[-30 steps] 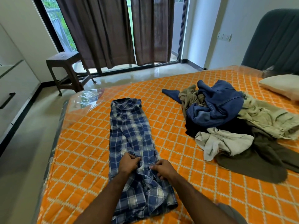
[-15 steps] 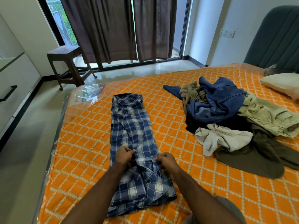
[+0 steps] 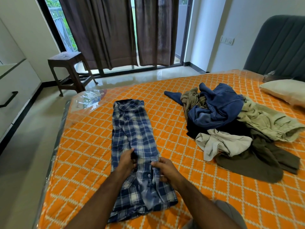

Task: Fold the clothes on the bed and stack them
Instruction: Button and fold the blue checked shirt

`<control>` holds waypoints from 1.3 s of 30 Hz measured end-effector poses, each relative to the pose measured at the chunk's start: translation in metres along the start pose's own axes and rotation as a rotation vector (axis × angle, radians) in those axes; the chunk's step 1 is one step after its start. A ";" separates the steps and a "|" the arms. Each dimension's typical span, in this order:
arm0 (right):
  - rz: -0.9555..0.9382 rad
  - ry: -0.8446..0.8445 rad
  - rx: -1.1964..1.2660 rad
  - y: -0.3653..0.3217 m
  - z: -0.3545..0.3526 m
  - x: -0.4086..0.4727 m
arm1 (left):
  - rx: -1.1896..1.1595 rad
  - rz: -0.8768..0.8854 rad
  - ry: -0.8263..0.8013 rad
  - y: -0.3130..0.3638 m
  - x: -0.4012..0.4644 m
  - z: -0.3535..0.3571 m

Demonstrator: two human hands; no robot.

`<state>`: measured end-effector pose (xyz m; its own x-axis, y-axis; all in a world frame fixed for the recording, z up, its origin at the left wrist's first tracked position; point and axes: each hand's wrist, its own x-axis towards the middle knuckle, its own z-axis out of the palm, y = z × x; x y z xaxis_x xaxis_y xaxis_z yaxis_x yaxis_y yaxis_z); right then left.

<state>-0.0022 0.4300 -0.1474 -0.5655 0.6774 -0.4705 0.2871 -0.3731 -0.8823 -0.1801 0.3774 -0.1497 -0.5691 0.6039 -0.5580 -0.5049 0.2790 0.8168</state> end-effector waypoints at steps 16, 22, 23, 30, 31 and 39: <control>0.212 0.043 0.021 0.012 0.003 0.000 | 0.194 0.181 -0.105 -0.013 -0.004 -0.029; 0.243 0.047 0.006 0.018 0.004 0.001 | 0.044 0.055 -0.126 -0.027 -0.020 -0.041; 0.232 0.053 -0.066 0.021 0.007 0.002 | 0.103 0.009 -0.132 -0.033 -0.024 -0.042; 0.140 0.092 -0.260 0.022 0.016 -0.010 | 0.512 0.114 -0.140 -0.033 -0.045 -0.045; 0.129 0.107 -0.249 0.023 0.016 -0.013 | 0.545 0.146 -0.167 -0.031 -0.048 -0.046; 0.081 0.111 -0.320 0.020 0.011 -0.027 | 0.908 0.485 -0.280 -0.057 -0.076 -0.045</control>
<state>0.0108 0.3973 -0.1519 -0.4484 0.7253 -0.5223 0.5655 -0.2223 -0.7942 -0.1379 0.2819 -0.1605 -0.3517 0.9177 -0.1848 0.4740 0.3449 0.8102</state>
